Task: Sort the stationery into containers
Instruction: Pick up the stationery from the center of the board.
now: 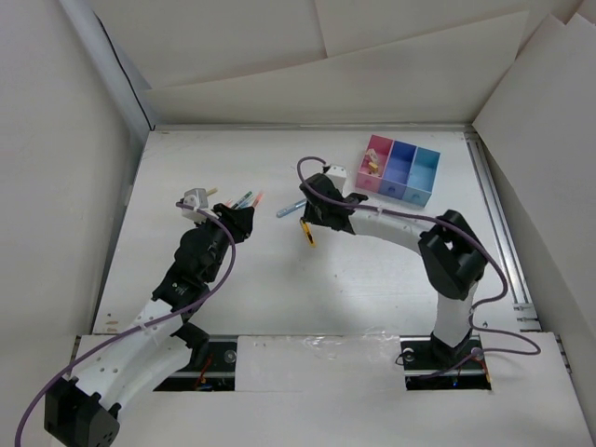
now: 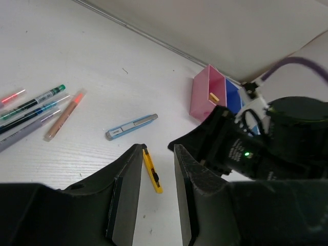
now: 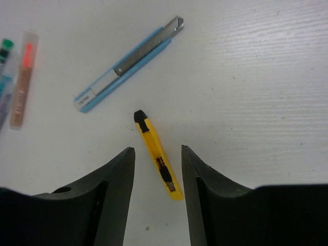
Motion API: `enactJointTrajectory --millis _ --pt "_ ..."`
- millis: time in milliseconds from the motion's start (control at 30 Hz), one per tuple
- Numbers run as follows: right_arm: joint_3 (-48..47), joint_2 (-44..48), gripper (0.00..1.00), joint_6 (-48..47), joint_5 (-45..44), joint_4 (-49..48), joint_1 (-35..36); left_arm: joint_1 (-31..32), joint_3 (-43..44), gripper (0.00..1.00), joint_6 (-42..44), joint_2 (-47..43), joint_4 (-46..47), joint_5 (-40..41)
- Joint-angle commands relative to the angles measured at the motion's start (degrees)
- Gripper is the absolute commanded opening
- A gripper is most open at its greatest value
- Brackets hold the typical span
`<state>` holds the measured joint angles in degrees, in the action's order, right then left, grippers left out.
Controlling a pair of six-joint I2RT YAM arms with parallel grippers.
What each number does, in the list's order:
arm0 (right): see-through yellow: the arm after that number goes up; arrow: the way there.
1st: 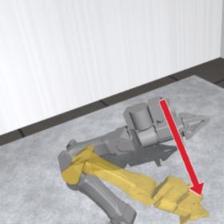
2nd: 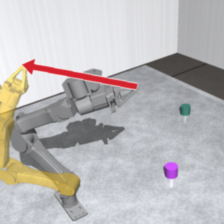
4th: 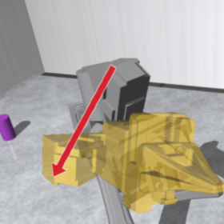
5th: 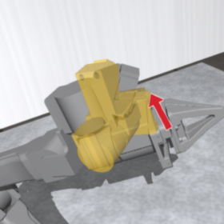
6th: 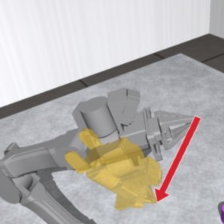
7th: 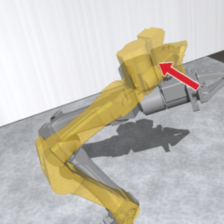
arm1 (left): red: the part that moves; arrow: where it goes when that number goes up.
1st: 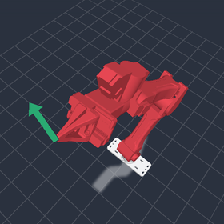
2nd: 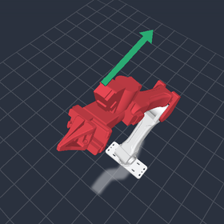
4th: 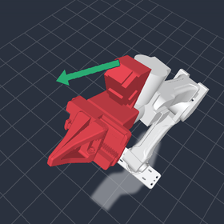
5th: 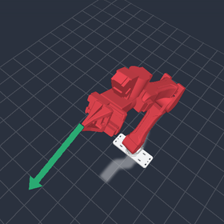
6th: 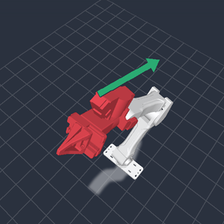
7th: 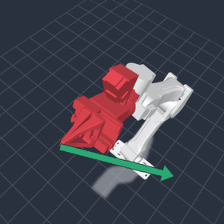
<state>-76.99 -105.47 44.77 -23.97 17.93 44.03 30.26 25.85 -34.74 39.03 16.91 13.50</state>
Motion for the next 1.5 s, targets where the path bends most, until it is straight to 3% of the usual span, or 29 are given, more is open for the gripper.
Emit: enactJointTrajectory --millis 0,267,767,1133,1467 --pt "-3.1 -3.3 0.48 -1.8 -0.1 1.2 1.4 -0.1 0.2 0.28 0.8 -0.3 2.4 -0.3" --pt "-6.9 -8.7 0.49 -3.7 -1.2 4.4 3.6 -0.1 0.2 0.28 0.8 -0.3 2.4 -0.8" --pt "-6.9 -13.4 0.40 -3.2 -3.5 5.4 3.6 -0.1 0.2 0.28 0.8 -0.3 2.4 -0.8" --pt "-6.3 -13.3 0.01 -2.5 -3.5 5.4 4.1 -0.1 0.2 0.28 0.8 -0.3 2.4 -0.8" --pt "0.3 1.6 0.00 -2.5 -0.9 -0.3 1.9 -0.1 0.2 0.28 0.8 -0.2 3.0 -1.4"
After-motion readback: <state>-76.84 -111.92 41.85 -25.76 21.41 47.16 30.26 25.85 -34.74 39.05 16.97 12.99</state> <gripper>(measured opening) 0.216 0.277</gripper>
